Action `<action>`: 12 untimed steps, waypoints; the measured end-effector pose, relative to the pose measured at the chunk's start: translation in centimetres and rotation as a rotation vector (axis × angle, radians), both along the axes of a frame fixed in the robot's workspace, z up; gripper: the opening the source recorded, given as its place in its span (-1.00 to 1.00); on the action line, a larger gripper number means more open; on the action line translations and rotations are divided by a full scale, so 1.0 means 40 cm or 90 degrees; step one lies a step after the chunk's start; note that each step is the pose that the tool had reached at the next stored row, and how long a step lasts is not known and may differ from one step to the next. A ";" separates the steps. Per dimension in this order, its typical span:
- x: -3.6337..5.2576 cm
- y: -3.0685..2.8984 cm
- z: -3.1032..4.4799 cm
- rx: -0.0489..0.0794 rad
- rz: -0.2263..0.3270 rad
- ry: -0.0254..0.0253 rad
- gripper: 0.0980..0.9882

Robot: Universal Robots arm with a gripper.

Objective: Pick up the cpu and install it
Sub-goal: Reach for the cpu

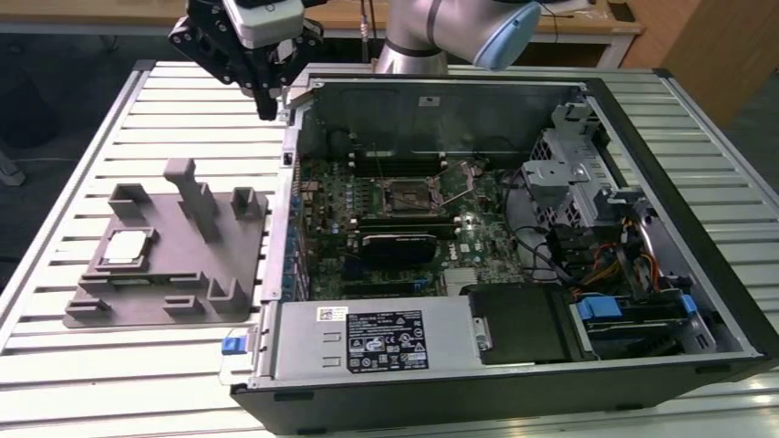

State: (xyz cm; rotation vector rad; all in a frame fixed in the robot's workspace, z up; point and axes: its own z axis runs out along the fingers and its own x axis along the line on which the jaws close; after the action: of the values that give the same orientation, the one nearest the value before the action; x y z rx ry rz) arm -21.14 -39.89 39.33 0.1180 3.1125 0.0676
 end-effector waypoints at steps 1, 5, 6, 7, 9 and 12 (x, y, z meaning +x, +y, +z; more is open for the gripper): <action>-0.002 0.000 0.000 0.000 0.000 0.0000 -0.98; -0.012 0.000 0.000 0.000 0.000 0.0000 -0.98; -0.015 0.000 0.000 0.000 0.000 0.0000 -0.98; -0.018 0.000 0.000 0.000 0.000 0.0000 -0.98; -0.023 0.000 0.000 0.000 0.000 0.0000 -0.98; -0.030 0.000 0.000 0.000 0.000 0.0000 -0.98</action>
State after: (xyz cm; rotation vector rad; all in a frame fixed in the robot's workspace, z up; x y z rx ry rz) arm -22.33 -39.89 39.33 0.1180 3.1125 0.0675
